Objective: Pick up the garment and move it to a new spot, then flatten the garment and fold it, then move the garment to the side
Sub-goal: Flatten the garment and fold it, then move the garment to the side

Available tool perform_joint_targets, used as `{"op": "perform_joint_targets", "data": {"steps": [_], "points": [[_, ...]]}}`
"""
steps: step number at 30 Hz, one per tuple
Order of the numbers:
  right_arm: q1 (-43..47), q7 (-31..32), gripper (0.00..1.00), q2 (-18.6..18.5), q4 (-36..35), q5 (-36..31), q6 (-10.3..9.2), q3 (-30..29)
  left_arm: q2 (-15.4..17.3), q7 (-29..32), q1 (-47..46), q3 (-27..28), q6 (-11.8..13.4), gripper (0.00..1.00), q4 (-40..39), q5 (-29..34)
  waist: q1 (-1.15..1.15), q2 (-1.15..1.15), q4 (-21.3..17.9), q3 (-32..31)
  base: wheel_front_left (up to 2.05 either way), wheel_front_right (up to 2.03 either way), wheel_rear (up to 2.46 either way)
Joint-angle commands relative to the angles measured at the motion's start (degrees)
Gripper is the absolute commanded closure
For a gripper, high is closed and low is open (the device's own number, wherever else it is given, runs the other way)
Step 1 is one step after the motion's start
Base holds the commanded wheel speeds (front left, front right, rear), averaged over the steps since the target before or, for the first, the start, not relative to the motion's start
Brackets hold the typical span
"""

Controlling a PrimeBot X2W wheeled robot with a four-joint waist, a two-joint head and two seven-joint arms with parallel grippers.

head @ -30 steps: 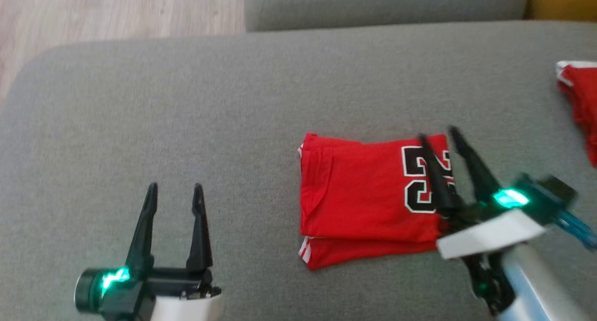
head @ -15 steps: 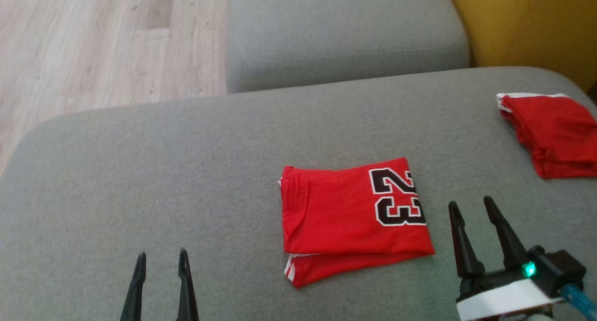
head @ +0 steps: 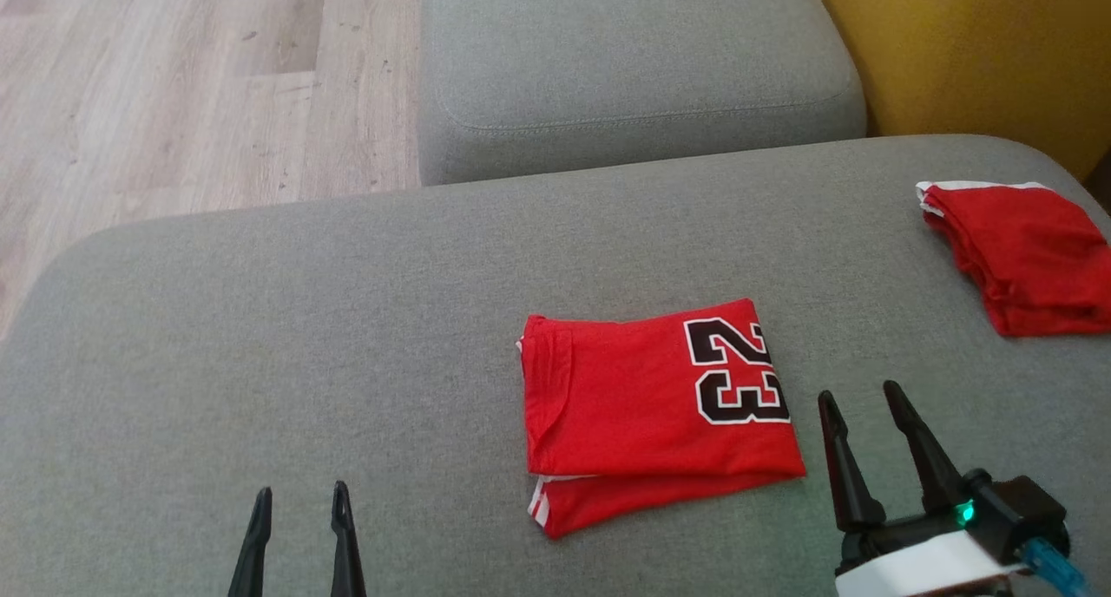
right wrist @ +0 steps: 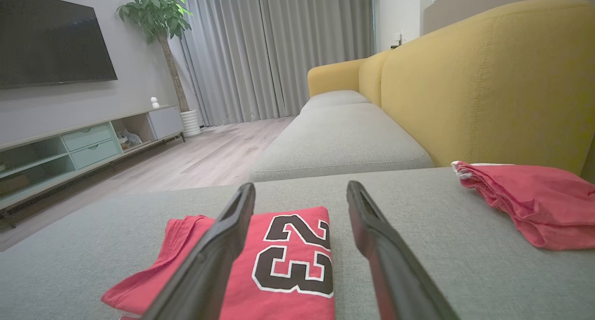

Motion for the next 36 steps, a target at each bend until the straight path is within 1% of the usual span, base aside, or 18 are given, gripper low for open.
{"op": "perform_joint_targets", "data": {"steps": [1,16,27,28,32,35,36], "points": [[-1.4,-0.6,0.0,-0.3,-1.6,-0.3,-0.05,1.3,-0.4,-0.3,-2.1,2.2,0.2,0.0,-1.8,-0.3,0.01,0.0,0.0,0.1,0.0,0.0,0.0],[-2.0,-0.6,0.0,-0.4,-0.9,-0.3,-0.05,1.8,-0.4,-0.3,-2.3,2.3,0.9,0.0,-2.6,-1.2,0.01,0.0,-0.2,0.5,0.0,0.0,0.0],[-2.3,-0.6,0.0,0.0,-0.5,0.5,-0.05,0.7,-0.4,-0.3,-3.3,1.8,1.6,0.0,-3.0,-1.5,0.01,0.0,-0.1,1.7,0.0,0.0,0.0],[-2.2,-0.6,0.0,0.1,-0.4,0.6,-0.05,0.4,-0.4,-0.3,-3.4,1.6,1.4,0.0,-3.1,-1.9,0.01,0.0,0.0,1.9,0.0,0.0,0.0],[-3.5,-0.6,0.0,0.5,1.3,1.0,-0.05,-0.9,-0.4,-0.3,-3.9,0.9,-0.4,0.0,-3.9,-3.8,0.01,0.0,0.1,3.3,0.0,0.0,0.0],[-5.6,-0.6,0.0,-0.1,3.1,1.0,-0.05,-1.0,-0.4,-0.3,-4.7,0.2,-1.6,0.0,-4.9,-3.3,0.01,0.0,0.4,4.3,0.0,0.0,0.0],[-6.4,-0.6,0.0,-0.4,3.8,1.1,-0.05,-0.9,-0.4,-0.3,-4.9,0.0,-1.5,0.0,-5.1,-2.9,0.01,0.0,0.6,4.5,0.0,0.0,0.0]]}}
